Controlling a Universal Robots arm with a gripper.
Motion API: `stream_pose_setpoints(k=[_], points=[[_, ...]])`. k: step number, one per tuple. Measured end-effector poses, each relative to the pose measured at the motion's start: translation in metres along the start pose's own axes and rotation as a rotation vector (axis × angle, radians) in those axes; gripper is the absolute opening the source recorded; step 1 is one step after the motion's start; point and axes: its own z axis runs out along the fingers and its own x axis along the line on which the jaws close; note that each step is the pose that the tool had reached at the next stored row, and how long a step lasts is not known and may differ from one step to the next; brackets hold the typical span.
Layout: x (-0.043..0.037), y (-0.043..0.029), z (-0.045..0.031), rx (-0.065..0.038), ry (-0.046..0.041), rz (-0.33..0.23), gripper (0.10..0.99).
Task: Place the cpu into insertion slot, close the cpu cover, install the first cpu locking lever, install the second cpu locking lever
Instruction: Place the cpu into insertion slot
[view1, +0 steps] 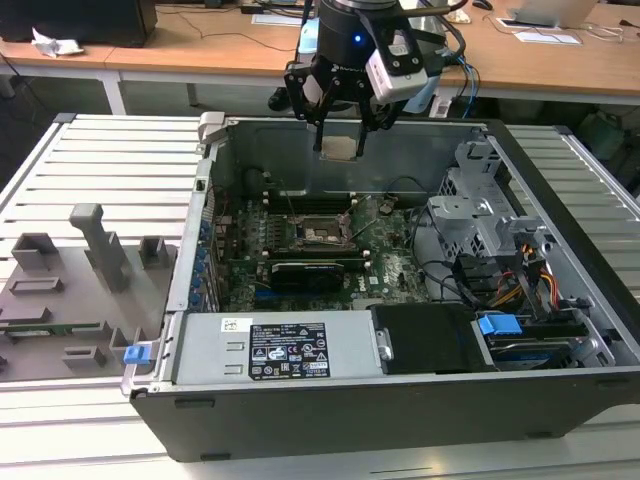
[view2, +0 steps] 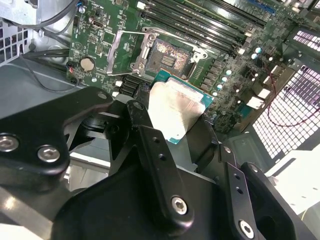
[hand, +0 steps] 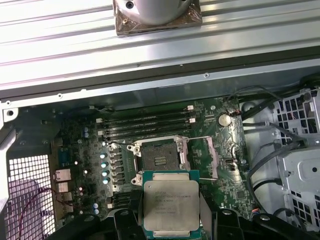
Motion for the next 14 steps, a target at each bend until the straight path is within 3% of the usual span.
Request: stream_pose_setpoints(k=[14], points=[[0.0, 0.0, 0.0, -0.001, -0.0022, 0.025, 0.541]])
